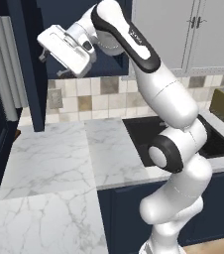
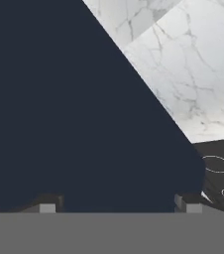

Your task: Open the cabinet, pick the kettle from the cabinet, and place it in the sink.

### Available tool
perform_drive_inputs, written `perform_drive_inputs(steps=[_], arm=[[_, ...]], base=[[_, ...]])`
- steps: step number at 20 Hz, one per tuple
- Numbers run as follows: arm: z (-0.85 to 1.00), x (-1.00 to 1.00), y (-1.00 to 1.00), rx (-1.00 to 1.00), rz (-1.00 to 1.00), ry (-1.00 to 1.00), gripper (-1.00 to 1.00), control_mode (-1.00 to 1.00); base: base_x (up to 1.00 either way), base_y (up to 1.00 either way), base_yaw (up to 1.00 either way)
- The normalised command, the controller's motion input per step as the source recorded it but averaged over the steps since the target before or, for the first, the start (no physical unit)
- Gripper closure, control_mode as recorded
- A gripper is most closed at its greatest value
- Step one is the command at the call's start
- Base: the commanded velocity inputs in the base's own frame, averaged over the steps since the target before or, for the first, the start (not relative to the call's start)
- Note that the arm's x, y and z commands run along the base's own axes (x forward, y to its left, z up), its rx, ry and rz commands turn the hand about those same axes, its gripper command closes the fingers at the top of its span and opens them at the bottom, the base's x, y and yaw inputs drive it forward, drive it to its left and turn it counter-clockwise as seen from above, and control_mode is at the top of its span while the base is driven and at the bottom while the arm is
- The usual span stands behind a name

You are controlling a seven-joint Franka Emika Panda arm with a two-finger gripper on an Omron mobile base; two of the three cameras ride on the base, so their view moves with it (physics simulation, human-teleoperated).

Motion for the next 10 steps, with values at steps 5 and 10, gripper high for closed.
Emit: perform_drive_inputs(steps=[5,10], arm=[[-0.07,-0.01,-0.16,-0.13,-0.03,-0.01,-1.0,-1.0],[-0.09,-0.08,-0.31,-0.03,-0.03,-0.06,-1.0,-1.0]], base=[[0.0,0.0,0.0],[0.0,0.0,0.0]])
